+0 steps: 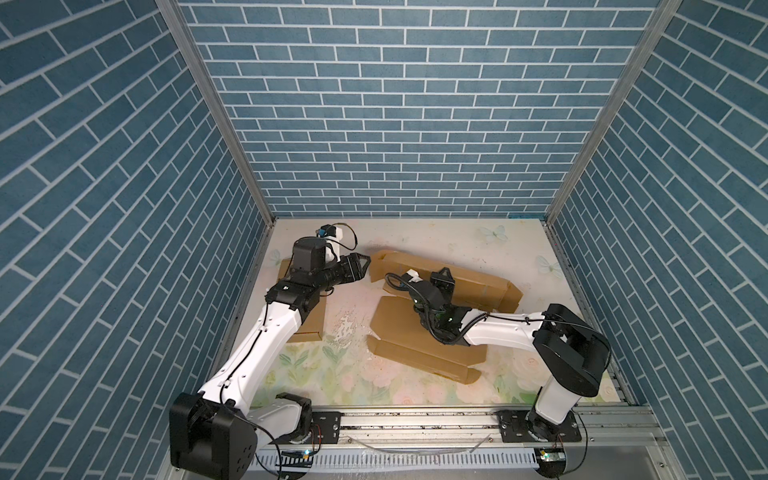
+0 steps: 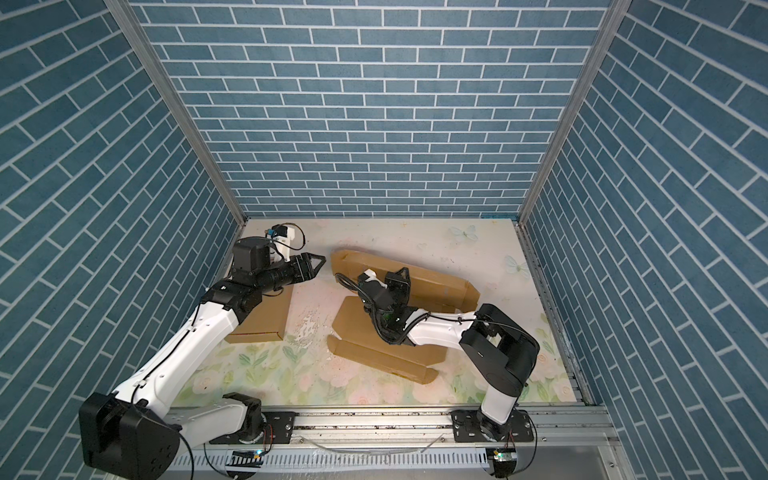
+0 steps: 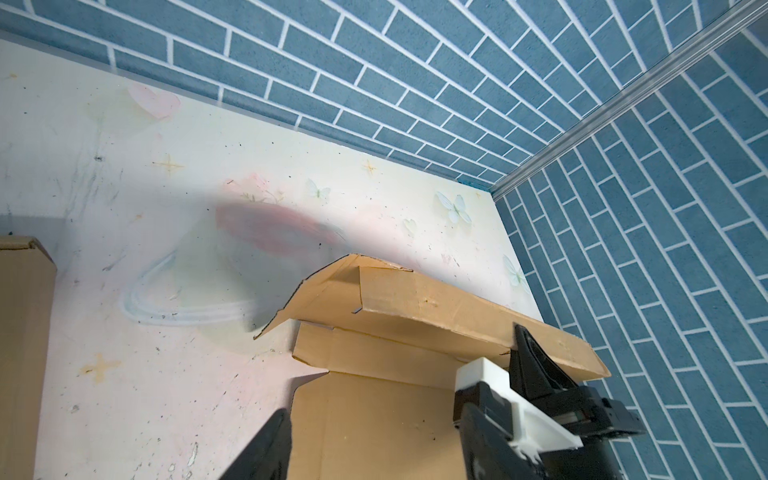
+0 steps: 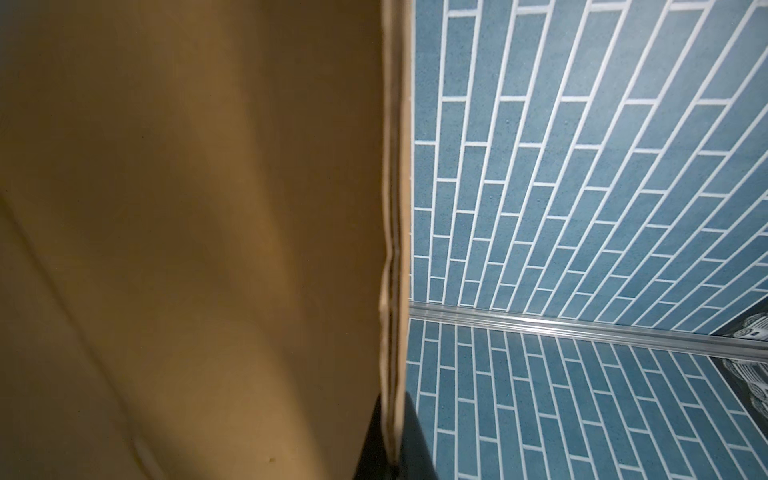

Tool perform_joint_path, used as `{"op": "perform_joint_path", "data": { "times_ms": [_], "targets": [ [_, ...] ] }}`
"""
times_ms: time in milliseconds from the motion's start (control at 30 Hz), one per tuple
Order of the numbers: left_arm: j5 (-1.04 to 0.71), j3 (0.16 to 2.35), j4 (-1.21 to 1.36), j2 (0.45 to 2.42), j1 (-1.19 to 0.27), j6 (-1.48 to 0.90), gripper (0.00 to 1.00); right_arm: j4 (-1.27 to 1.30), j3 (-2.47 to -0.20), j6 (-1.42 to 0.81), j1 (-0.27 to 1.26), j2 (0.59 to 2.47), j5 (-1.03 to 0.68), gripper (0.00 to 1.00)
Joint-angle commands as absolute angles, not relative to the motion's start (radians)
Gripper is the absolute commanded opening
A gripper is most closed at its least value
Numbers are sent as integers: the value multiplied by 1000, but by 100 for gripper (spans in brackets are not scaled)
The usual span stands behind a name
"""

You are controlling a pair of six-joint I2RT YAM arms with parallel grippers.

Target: Fold the paper box

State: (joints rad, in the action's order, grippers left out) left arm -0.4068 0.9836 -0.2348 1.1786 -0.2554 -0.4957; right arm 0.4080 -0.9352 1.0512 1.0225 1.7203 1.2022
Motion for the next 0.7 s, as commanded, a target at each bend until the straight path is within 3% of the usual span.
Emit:
{"op": "perform_joint_path", "data": {
  "times_ms": [0,100,667],
  "targets": [
    [-426,1017,-257,1198,-268,-471,66,389,-902,977,1055,1718,1265,0],
    [-433,1028,-262,1220,-290,-463,66,262,-917,876,1059,1710,1250,0],
    [-533,1230,-230,1521,-365,-448,65,275,-969,906,981,1730,1156,0]
  ]
}}
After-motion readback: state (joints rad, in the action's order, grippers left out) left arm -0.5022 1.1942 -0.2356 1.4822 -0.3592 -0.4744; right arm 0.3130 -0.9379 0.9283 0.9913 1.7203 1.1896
